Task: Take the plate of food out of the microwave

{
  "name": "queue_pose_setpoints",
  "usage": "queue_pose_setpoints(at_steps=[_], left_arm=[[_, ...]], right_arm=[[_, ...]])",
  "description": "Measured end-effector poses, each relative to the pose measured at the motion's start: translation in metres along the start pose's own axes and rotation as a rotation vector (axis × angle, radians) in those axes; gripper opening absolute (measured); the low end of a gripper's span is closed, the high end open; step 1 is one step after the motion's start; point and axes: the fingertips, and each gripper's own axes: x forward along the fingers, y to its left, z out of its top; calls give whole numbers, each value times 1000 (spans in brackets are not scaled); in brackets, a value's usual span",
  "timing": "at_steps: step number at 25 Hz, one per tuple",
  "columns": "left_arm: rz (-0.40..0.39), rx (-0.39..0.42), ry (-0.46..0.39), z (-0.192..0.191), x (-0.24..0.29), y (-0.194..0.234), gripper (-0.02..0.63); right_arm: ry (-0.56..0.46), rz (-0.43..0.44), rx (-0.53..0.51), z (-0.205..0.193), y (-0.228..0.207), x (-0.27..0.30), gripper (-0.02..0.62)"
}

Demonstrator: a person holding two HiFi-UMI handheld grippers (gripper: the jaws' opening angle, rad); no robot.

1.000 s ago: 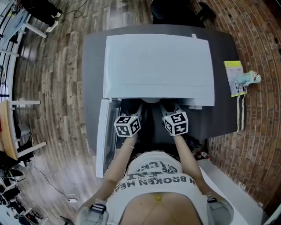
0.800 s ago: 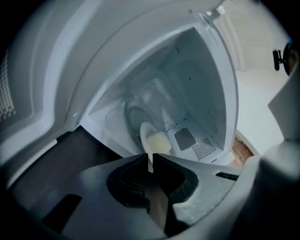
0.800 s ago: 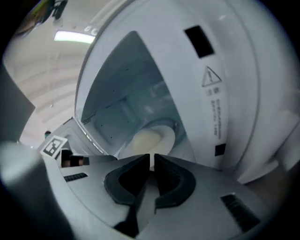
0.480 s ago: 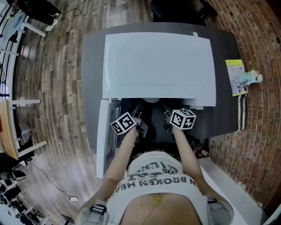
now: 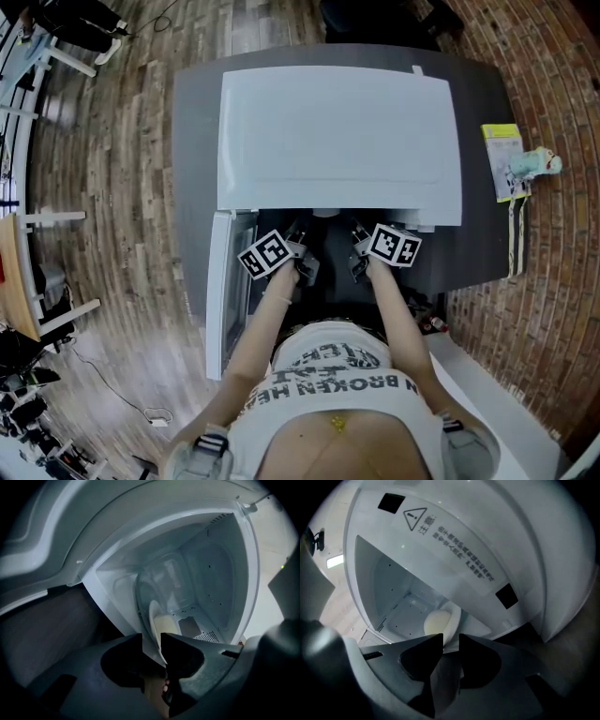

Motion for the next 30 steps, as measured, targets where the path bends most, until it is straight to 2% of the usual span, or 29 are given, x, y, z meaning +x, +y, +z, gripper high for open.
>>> queue_pose_setpoints(at_steps=[5, 7, 8, 22, 30], left_arm=[[-15, -35, 1, 1, 0, 2, 110], [-39, -39, 2, 1, 1, -3, 43], [-43, -40, 1, 2, 1, -4, 40], [-33, -39, 13, -10, -11, -1, 37], [-66, -18, 12, -12, -7, -1, 44]], right_arm=[[7, 19, 54, -1, 2, 3, 67], [0, 24, 81, -1, 2, 3, 61], [-3, 27, 91, -1, 2, 4, 58], [15, 17, 84, -14, 1, -7, 55], [12, 23, 104, -14, -2, -8, 52]])
